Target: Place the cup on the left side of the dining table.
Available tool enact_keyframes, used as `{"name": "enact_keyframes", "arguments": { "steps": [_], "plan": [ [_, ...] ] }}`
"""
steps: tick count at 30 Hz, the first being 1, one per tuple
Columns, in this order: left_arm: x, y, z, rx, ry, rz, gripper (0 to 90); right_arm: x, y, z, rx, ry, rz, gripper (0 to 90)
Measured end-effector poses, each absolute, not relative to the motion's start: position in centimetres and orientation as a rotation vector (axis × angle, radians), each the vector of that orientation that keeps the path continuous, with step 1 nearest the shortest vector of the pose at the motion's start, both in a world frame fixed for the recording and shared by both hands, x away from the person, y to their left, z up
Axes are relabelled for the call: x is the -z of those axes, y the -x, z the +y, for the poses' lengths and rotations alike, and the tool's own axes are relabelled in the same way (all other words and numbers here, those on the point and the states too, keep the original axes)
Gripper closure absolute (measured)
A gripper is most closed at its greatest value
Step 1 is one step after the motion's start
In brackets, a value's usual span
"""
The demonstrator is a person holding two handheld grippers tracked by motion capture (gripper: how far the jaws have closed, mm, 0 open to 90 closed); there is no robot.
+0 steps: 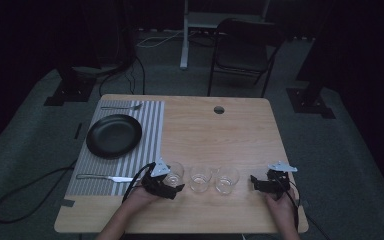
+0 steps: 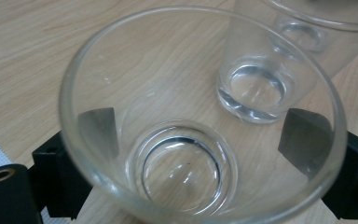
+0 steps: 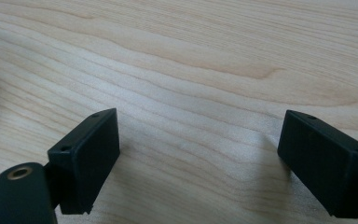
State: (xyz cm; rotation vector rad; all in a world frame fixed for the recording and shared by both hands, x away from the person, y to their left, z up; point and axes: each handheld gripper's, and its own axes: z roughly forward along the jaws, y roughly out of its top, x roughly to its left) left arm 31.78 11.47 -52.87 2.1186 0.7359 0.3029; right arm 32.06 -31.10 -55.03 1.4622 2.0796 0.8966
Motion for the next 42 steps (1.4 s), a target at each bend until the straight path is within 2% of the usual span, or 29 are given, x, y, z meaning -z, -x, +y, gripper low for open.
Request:
{"name": "enact_keyframes", "arguments": {
  "steps": [5,16,23,42],
  "plan": [
    [53.0,-31.7,11.4,-0.355,-2.102,0.764,20.3,55.0,-32.1,-31.1,-0.897,-1.462,2.079,12.2],
    [52.7,-31.2,10.9,-0.406,-2.117,0.775,21.1,55.0,-32.1,-31.1,-0.897,-1.462,2.079,12.2],
    [52.3,-31.2,10.9,-0.391,-2.127,0.766,21.1,55.0,-32.1,-31.1,-0.897,-1.462,2.079,12.3],
    [49.7,-32.0,12.8,-0.457,-2.046,0.86,21.1,55.0,-32.1,-31.1,-0.897,-1.462,2.08,12.3]
  ]
}}
